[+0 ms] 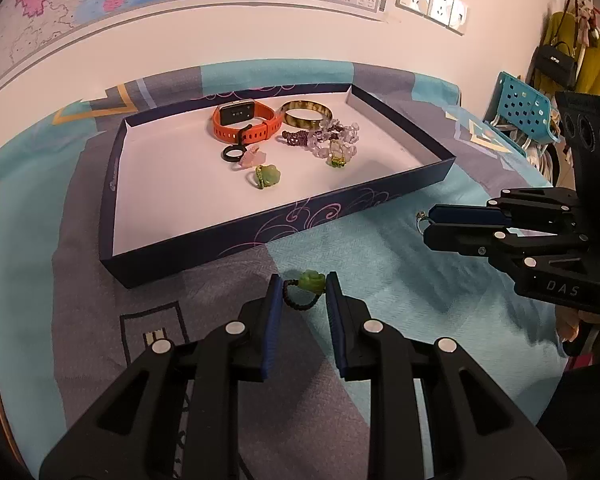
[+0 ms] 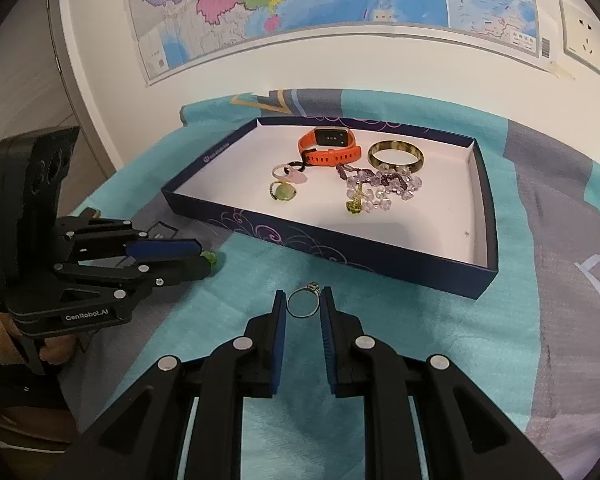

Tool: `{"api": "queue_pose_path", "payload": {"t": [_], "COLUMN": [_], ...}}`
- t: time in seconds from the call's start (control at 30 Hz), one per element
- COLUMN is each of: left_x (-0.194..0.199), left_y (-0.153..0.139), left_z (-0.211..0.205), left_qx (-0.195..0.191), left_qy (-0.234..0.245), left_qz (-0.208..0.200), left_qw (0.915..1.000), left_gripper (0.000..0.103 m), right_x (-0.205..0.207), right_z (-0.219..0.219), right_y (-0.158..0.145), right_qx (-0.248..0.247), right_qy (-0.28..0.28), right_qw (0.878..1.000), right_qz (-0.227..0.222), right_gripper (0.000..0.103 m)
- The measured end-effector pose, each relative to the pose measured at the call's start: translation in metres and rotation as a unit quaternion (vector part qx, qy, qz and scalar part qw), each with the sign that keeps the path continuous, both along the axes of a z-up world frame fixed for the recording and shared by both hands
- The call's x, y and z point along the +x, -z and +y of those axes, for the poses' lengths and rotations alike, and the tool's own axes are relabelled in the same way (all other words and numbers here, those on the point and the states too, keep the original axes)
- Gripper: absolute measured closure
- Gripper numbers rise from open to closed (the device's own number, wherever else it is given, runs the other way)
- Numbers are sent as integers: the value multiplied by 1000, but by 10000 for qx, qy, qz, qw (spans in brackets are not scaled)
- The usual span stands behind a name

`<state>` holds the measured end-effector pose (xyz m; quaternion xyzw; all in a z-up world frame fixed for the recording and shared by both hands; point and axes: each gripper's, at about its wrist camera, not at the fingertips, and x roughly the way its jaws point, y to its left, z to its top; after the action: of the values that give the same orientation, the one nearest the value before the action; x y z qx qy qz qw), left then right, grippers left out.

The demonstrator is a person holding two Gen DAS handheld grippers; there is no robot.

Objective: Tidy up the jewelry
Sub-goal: 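Carry the green corded ring and silver ring to the tray rim with both tools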

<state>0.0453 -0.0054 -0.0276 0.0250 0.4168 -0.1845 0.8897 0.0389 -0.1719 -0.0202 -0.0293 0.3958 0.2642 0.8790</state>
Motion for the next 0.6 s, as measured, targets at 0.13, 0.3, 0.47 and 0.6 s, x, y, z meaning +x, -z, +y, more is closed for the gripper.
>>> {"api": "queue_pose_path", "payload": {"t": [0.13, 0.3, 0.47, 0.6], "left_x": [-2, -4, -5, -6], "left_y": [-3, -10, -15, -18], "left_z": [1, 2, 2, 1], "left_qx": [-31, -82, -112, -125], "left_qy": [-1, 10, 26, 38], "left_qz": [-40, -110, -164, -211], "left_qw": [10000, 9999, 9998, 9997], "left_gripper": [80, 80, 81, 81], "right_x": [-1, -2, -2, -2], "right_z": [0, -1, -2, -2], "right_y": [-3, -6, -10, -11], "right_qx": [50, 118, 181, 214], "right_qy": [1, 6, 3, -14], "right_qw": [10000, 9999, 9998, 9997], "right_qz": [-37, -63, -97, -107], "right_gripper": [88, 88, 88, 88]}}
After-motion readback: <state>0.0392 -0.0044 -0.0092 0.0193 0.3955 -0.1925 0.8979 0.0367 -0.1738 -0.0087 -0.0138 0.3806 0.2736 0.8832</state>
